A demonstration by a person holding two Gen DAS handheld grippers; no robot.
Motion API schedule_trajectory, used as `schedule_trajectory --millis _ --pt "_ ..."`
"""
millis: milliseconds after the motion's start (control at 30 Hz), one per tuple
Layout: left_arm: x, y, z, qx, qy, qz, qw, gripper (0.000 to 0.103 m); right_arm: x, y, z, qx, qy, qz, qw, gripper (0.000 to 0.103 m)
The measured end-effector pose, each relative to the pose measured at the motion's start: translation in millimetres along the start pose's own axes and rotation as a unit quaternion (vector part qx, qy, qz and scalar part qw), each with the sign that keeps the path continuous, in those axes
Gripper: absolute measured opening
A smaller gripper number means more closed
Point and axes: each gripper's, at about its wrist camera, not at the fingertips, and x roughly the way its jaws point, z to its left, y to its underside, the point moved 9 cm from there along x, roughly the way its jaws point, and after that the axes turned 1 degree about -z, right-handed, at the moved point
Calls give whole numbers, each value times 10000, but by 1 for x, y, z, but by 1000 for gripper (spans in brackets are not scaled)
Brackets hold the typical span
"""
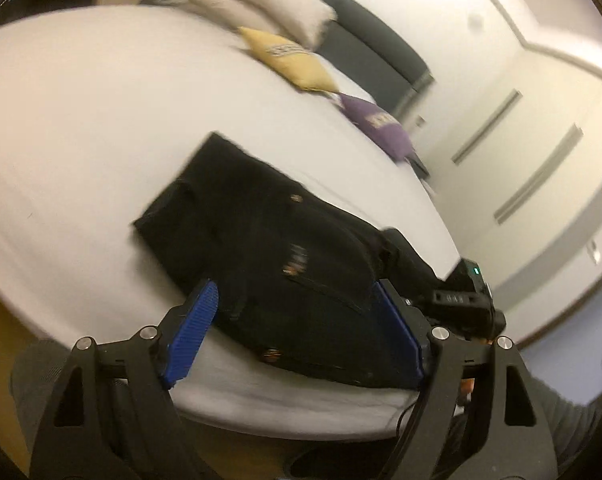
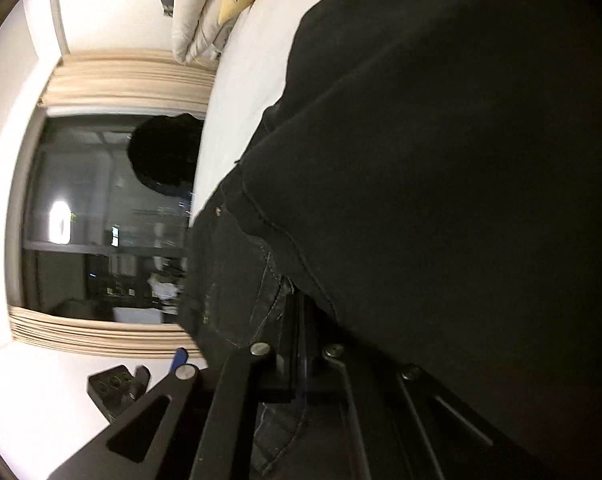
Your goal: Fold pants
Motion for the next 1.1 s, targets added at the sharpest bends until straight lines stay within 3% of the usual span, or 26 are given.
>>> schedule_trajectory --millis 267,367,500,667,733,767,800,867,1100 --pt "4 -14 51 -847 -402 29 9956 79 0 4 9 61 37 -8 10000 0" --pt "23 -15 69 -879 -516 229 9945 84 3 3 10 96 61 -27 9999 0" --pt "45 -16 88 -1300 -285 368 9904 84 -2 3 6 92 85 -32 9999 0" --pt "51 -27 98 -1469 36 193 9890 82 -6 3 3 131 99 -23 9999 0" --pt "53 -31 101 -1567 134 154 9874 67 -7 4 1 129 102 -25 9999 0" --pt "54 -32 104 -1611 122 203 9867 52 -8 4 1 127 114 -26 9999 0" --pt "56 -32 106 -1607 67 227 9867 43 -8 4 1 131 121 -26 9998 0" --pt "61 -30 109 -1532 -56 318 9877 32 -7 4 1 118 129 -30 9998 0" --pt "67 -32 111 -1605 -22 284 9866 14 -8 5 0 126 106 -68 9998 0"
